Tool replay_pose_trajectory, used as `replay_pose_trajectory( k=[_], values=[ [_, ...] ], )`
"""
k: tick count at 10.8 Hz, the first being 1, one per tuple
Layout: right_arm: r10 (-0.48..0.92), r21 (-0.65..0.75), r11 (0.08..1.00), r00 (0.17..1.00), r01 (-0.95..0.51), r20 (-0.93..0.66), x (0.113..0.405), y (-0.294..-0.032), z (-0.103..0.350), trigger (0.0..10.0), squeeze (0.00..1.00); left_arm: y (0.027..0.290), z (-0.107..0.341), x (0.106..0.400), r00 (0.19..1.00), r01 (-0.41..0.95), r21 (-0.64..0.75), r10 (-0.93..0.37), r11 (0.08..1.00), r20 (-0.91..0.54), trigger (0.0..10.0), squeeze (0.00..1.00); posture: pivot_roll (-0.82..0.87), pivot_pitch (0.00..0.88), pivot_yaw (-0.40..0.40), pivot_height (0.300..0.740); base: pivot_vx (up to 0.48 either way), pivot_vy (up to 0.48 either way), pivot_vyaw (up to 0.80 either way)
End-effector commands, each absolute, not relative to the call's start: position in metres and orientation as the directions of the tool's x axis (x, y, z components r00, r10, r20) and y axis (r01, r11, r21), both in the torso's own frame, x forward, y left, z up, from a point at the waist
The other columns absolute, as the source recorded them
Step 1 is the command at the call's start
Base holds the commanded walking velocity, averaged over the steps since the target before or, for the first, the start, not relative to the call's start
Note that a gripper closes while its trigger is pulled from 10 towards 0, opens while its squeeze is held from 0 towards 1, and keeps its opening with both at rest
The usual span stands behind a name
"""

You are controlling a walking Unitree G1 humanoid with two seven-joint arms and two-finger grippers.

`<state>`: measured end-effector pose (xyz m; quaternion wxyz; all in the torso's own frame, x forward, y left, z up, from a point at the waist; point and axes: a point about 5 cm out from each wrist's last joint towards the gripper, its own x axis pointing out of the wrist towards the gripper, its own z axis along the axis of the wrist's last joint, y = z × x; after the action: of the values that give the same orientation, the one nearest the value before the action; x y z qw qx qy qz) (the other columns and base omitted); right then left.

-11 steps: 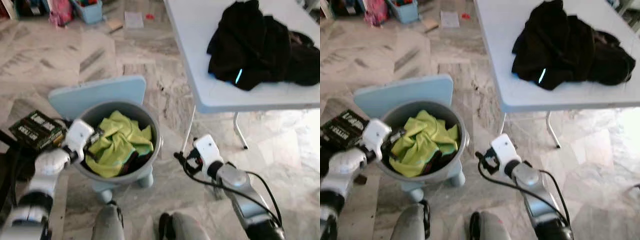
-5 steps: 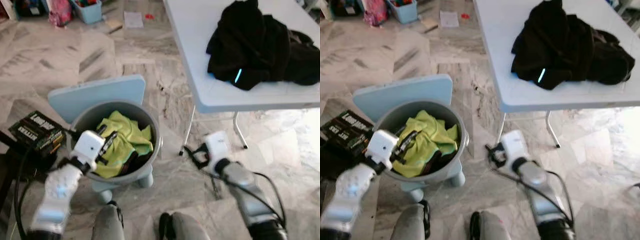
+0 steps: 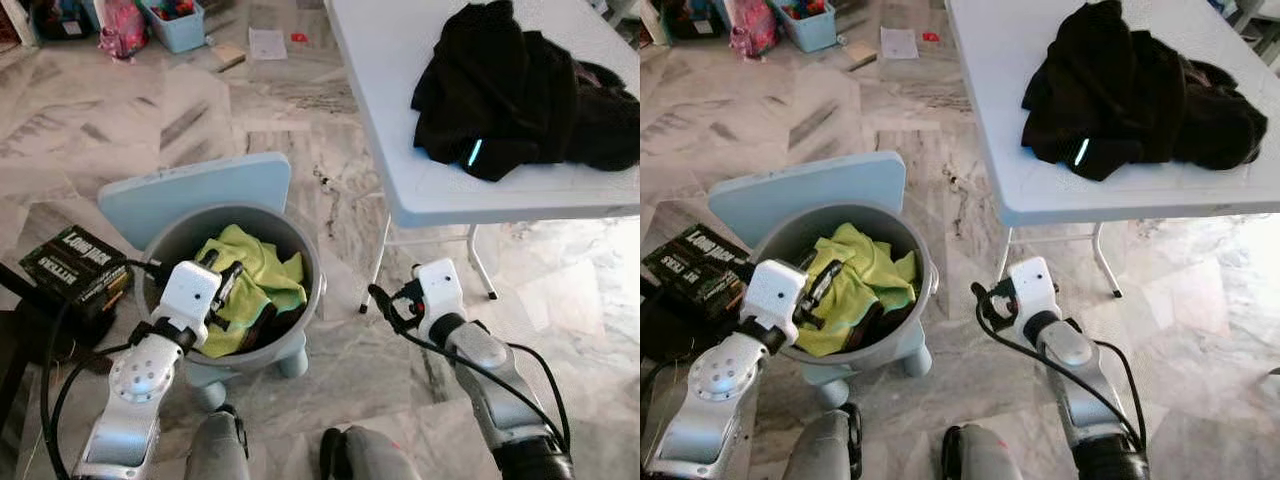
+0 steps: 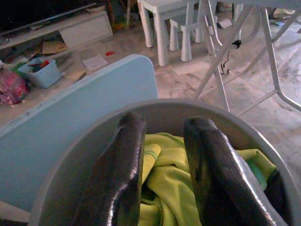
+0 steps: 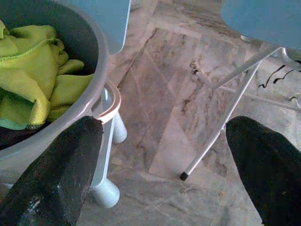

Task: Hang hanger

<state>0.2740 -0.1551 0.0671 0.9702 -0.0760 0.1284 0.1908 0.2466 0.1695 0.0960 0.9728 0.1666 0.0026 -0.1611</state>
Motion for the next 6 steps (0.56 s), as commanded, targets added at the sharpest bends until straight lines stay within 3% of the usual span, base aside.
replay_pose_trajectory(
  k=[1,4,6],
  values=[
    [0.335,-0.095,0.921,0.894,-0.377,-0.296,0.2713,-0.1603,0.0625,10.0,0.0,0.1684,0.096,0.2444,0.947,0.319,0.328,-0.314,0.889,-0.068,10.0,0.0,-0.03,0.125,-0.079,0.74,-0.315,0.0,0.0],
    [0.333,-0.102,0.921,0.896,-0.376,-0.295,0.2724,-0.161,0.0631,10.0,0.0,0.1681,0.0976,0.2467,0.948,0.317,0.329,-0.309,0.89,-0.078,10.0,0.0,-0.04,0.13,-0.078,0.74,-0.31,0.0,0.0],
    [0.329,-0.103,0.922,0.897,-0.372,-0.297,0.272,-0.1615,0.0628,10.0,0.0,0.1667,0.0979,0.2487,0.947,0.318,0.341,-0.311,0.884,-0.077,10.0,0.0,-0.04,0.136,-0.076,0.74,0.0,0.0,0.0]
  ],
)
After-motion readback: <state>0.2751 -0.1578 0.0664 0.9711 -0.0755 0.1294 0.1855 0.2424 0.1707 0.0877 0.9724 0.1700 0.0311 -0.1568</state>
